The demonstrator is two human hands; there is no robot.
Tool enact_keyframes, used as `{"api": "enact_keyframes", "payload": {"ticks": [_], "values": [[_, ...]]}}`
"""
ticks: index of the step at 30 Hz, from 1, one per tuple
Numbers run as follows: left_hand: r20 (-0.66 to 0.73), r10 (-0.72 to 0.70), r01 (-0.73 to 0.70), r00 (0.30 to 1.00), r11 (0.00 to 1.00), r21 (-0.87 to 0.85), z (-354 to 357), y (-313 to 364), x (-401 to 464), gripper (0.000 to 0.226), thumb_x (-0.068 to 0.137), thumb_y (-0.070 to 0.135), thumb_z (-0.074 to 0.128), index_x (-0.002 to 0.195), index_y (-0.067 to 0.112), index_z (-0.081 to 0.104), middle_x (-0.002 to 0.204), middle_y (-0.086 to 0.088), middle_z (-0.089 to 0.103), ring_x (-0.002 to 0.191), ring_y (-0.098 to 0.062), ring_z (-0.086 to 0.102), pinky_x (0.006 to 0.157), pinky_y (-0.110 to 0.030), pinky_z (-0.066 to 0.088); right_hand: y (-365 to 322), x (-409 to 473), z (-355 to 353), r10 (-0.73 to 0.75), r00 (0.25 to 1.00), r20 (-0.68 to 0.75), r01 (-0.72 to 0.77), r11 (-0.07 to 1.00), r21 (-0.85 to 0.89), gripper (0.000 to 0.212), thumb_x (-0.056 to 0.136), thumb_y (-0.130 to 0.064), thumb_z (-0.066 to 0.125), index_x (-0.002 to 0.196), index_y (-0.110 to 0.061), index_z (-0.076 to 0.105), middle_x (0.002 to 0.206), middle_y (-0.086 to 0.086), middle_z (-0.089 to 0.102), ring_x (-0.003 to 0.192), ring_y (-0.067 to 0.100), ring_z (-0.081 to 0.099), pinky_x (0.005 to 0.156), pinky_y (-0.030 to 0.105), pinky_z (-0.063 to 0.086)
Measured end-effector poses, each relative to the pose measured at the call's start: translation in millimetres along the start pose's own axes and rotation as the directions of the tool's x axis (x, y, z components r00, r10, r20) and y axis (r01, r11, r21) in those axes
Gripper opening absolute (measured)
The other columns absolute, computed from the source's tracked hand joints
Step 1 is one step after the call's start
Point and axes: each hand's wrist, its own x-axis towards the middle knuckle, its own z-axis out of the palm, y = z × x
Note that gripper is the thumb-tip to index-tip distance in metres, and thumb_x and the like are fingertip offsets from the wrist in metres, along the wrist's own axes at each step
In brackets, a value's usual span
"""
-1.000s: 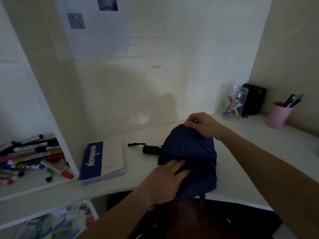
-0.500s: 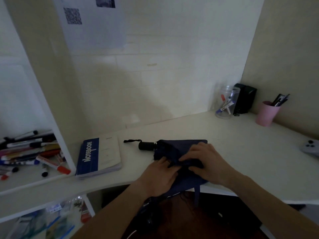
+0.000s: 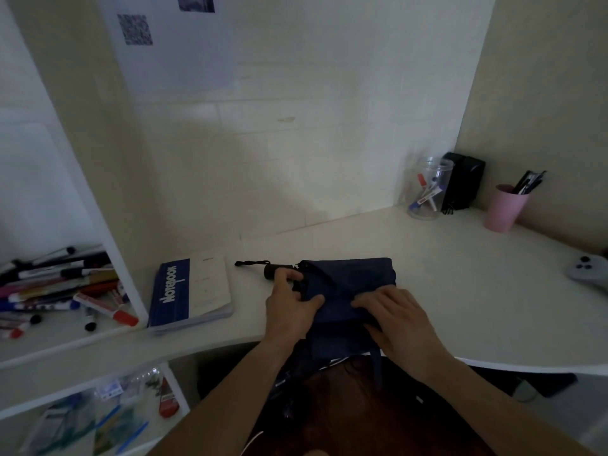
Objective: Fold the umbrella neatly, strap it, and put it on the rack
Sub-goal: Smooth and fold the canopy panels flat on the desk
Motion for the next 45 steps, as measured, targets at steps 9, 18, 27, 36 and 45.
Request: {"api": "enact_keyframes", "payload": {"ticks": [9,18,27,36,45], "values": [[0.365,0.034,0.023,0.930,0.988,-0.151,-15,-11,-1,0.073,0.078,-0.015,0.072,0.136,0.026,0.056,0.125,0.005,0.062,0.110,-0.012,0.064,0.074,-0.016,0.057,31,0,5,0.332,0.943,-0.017,-0.312,0.902,0.300,0.045,0.070,0.003,0.075,0.104,-0.026,0.070,0.110,-0.011,0.066,0.103,0.014,0.058,0.088,0.028,0.048],[-0.123,-0.150,0.121,0.981,0.968,-0.219,12,-5,18,0.019,0.078,0.021,0.086,0.094,0.018,0.077,0.101,-0.001,0.075,0.094,-0.013,0.069,0.092,-0.037,0.058,38,-7,-4,0.184,0.979,-0.091,-0.162,0.964,0.213,0.037,0.062,0.010,0.077,0.080,-0.020,0.064,0.097,-0.007,0.059,0.089,0.015,0.057,0.072,0.031,0.051],[0.146,0.052,0.004,0.988,0.932,-0.361,-3,-18,5,0.049,0.087,-0.015,0.065,0.120,0.021,0.072,0.118,-0.002,0.073,0.103,-0.012,0.071,0.084,-0.026,0.059,45,-18,-2,0.091,0.995,-0.034,-0.086,0.989,0.123,0.033,0.072,0.003,0.079,0.098,-0.015,0.072,0.096,-0.003,0.065,0.086,0.018,0.062,0.068,0.033,0.054],[0.139,-0.033,0.063,0.990,0.975,-0.214,-1,-15,17,0.070,0.080,-0.016,0.069,0.143,0.009,0.052,0.134,-0.006,0.060,0.098,-0.003,0.062,0.066,-0.013,0.055,47,-14,-10,-0.139,0.987,0.083,0.135,0.989,0.053,0.023,0.075,-0.004,0.079,0.082,-0.017,0.061,0.114,0.000,0.073,0.110,0.018,0.067,0.089,0.032,0.057],[0.228,0.658,-0.643,0.718,0.502,0.578,9,1,15,0.033,0.096,0.040,0.061,0.124,0.022,0.066,0.132,-0.005,0.051,0.123,-0.019,0.048,0.106,-0.027,0.040,52,-10,-10,-0.137,0.965,0.223,0.121,0.989,0.084,0.012,0.081,-0.011,0.059,0.084,-0.021,0.053,0.095,-0.005,0.069,0.091,0.020,0.066,0.070,0.035,0.056]]}}
